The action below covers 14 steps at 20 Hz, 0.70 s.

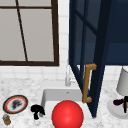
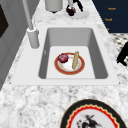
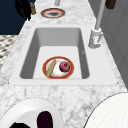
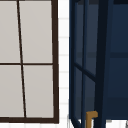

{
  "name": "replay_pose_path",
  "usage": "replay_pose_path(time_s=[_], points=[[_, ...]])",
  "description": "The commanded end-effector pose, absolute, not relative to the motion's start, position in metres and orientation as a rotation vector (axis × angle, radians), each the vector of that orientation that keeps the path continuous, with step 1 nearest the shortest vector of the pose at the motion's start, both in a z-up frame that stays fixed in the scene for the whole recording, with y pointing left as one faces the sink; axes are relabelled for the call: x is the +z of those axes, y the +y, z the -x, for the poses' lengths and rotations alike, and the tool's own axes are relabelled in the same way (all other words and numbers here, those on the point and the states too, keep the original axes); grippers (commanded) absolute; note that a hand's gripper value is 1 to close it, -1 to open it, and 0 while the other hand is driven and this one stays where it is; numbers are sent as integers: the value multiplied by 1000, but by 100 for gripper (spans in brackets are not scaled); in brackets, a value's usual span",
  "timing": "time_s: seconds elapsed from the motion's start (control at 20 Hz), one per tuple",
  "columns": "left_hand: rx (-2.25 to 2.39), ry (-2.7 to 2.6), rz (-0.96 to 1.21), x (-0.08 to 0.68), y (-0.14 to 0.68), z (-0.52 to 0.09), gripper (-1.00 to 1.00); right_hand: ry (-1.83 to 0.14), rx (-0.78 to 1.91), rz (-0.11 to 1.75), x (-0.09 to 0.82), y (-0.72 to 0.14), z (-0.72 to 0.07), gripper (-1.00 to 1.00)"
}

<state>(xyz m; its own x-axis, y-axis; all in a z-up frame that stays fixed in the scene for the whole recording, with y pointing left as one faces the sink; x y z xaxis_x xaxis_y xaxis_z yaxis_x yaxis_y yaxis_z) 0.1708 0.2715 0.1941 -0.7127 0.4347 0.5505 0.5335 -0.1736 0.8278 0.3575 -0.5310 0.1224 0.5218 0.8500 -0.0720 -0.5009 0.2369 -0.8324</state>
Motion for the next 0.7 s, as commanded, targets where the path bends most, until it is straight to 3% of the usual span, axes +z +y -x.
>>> replay_pose_path(time_s=[0.0,0.5,0.55,0.65], points=[[-2047,-1970,1158,194,272,-171,0,-438,999,819,112,-532,-366,-100],[-2047,-1970,1158,194,272,-171,0,-434,985,719,91,-547,-396,-100],[-2047,-1970,1158,194,272,-171,0,-416,987,725,91,-548,-397,100],[-2047,-1970,1158,194,272,-171,0,-429,980,798,96,-547,-397,100]])
